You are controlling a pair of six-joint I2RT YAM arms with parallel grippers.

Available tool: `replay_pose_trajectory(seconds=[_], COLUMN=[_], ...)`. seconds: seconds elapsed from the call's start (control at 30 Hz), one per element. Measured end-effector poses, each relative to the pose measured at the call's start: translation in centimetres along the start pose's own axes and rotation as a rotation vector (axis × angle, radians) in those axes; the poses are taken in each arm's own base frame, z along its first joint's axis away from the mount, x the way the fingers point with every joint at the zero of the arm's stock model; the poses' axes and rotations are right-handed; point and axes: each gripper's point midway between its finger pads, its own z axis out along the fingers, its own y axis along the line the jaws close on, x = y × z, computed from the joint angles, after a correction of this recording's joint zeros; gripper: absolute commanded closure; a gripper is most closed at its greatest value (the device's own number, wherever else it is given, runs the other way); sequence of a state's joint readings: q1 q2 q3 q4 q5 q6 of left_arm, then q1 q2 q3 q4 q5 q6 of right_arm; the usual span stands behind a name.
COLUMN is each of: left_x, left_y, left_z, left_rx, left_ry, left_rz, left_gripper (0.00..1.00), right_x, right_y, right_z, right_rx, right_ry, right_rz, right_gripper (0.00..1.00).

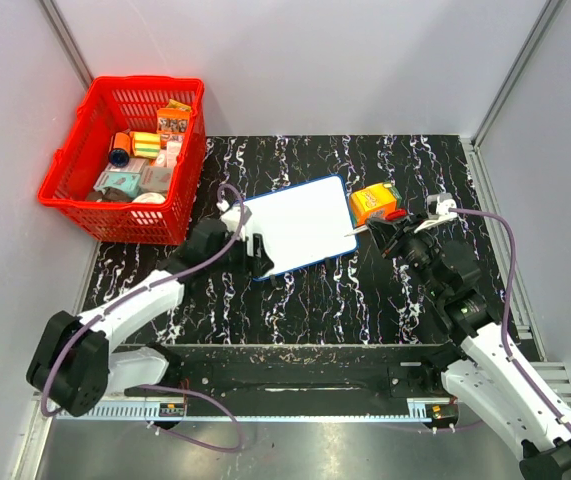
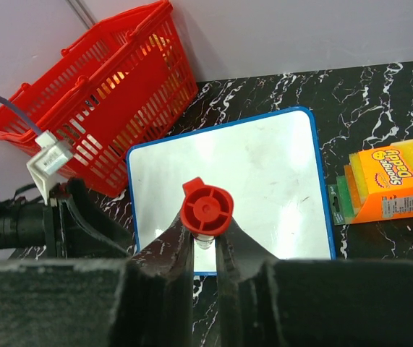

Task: Write a sentence on the whiteboard
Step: Move the whiteboard stand to the center of the board.

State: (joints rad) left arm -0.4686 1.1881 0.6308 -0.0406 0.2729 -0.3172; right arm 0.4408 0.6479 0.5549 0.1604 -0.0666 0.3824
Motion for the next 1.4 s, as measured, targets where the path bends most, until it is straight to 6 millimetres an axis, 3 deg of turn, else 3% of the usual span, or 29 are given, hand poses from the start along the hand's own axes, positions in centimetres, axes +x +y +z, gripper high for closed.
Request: replay_pose_trajectory(seconds=[0.17,0.4,0.67,1.17,1.4], left_x=[3.3,5.9,9.4,8.6,8.0], left_y=[-0.9,-0.6,-0.1,-1.1,-1.1], left_z=[0.4,1.0,3.2,5.9,7.0], left_rx=[-0.14,-0.258,-0.323,-0.336,-0.346], left_ry=[0.049,0.064,0.142,0.052,0.02], left_rz=[-0.071,-0.127,-0.126,-0.131,-0.13], left_gripper=[0.24,0.26,0.4,0.48,0.64], right_x=[0.0,-0.5,-0.8,-0.1,1.5], right_y=[0.1,0.4,0.5,0.2,-0.4], right_z=[0.0,-0.3,-0.5,0.1,0.9], right_rx=[-0.006,-0.013,-0.016,-0.013,0.002], right_ry=[0.0,-0.016,-0.025,-0.012,0.033], right_rz=[0.0,-0.001,-0.002,0.004,0.025], right_gripper=[1.0,1.0,1.0,1.0,1.0])
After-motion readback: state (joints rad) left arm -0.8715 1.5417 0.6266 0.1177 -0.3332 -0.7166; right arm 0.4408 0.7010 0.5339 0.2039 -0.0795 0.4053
